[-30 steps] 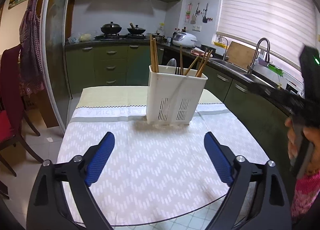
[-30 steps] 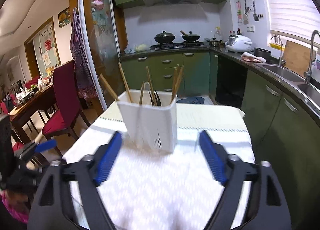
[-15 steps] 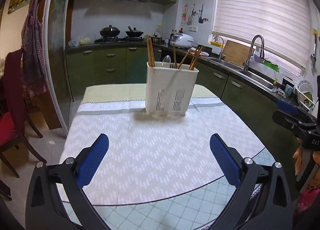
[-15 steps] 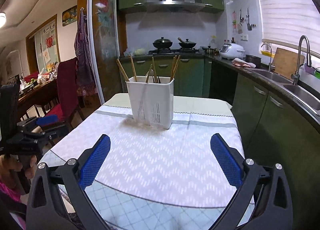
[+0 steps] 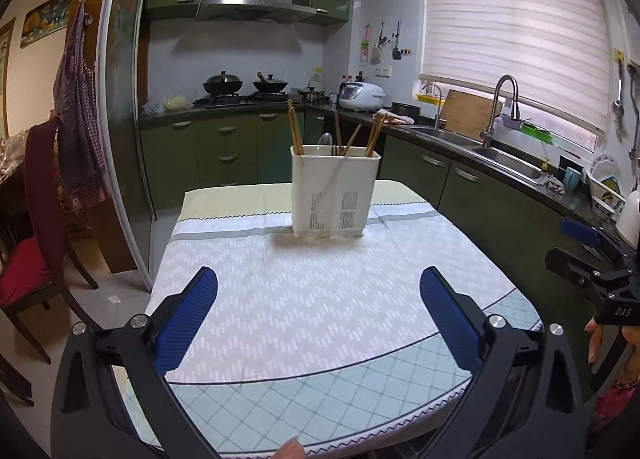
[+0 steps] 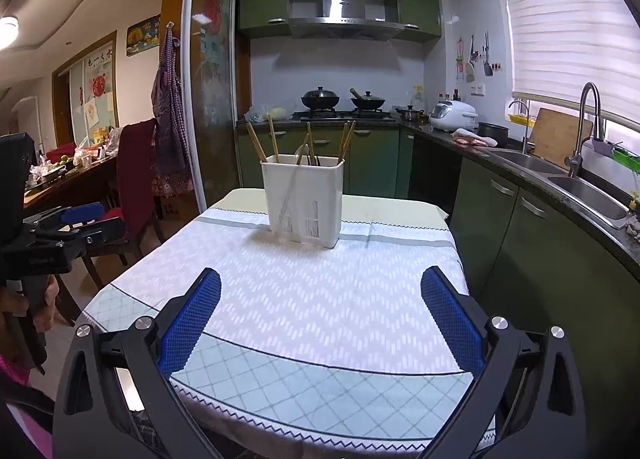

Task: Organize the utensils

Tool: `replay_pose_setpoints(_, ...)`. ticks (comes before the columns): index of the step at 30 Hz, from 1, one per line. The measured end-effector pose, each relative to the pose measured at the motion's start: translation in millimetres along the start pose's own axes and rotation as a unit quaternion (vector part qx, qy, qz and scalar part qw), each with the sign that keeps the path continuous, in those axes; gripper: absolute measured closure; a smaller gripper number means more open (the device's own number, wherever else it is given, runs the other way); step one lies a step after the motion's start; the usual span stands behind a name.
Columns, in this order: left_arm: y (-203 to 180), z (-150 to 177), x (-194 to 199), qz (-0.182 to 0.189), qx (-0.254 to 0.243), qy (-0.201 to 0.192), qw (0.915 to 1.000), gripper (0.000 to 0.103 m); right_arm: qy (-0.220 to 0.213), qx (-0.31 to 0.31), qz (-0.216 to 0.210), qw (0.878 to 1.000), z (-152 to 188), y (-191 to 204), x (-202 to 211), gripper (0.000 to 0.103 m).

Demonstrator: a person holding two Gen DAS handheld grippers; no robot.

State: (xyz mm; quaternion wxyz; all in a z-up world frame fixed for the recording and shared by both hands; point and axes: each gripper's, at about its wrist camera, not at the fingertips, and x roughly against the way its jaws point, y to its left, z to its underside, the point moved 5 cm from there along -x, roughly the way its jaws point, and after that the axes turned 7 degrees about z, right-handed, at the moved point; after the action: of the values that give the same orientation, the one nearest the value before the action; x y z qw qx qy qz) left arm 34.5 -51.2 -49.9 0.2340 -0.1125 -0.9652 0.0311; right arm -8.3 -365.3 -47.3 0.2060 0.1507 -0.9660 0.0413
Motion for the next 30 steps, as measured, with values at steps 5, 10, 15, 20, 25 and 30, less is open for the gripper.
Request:
replay_pose_setpoints(5, -8.4, 2.5, 7.6, 0.011, 0.004, -0.005, 0.9999, 0.006, -0.006, -0.005, -0.009, 1.000, -2.1, 1.6, 6.6, 0.004)
replay_pose_setpoints(10, -9.7, 5.6, 8.3, 0.003, 0.004, -0.007, 1.0000, 0.006, -0.008, -0.004, -0.010, 1.000, -5.9, 4.0, 6.6, 0.004)
replay_pose_setpoints(15, -10.5, 8.6, 5.3, -0.002, 0.001, -0.004, 1.0000, 0.006, -0.005, -0.003, -0.010, 1.000, -6.5, 6.4, 4.8, 0.004)
replay_pose_setpoints(20, -9.5, 10.8, 3.7, -0.001, 0.003, -0.001, 1.0000, 0.006, -0.003, -0.002, -0.012, 1.000, -8.3, 9.6, 2.1, 0.004)
replay_pose_setpoints(25, -8.5, 10.1, 3.9, -0.001, 0.005, -0.002, 1.0000, 0.006, -0.002, -0.002, -0.013, 1.000, -9.1, 10.3, -1.1, 0.004)
replay_pose_setpoints(30, -9.3, 10.2, 4.6, -0.003, 0.000, -0.004, 1.0000, 0.006, -0.002, -0.002, -0.015, 1.000, -9.0, 11.1, -1.6, 0.004)
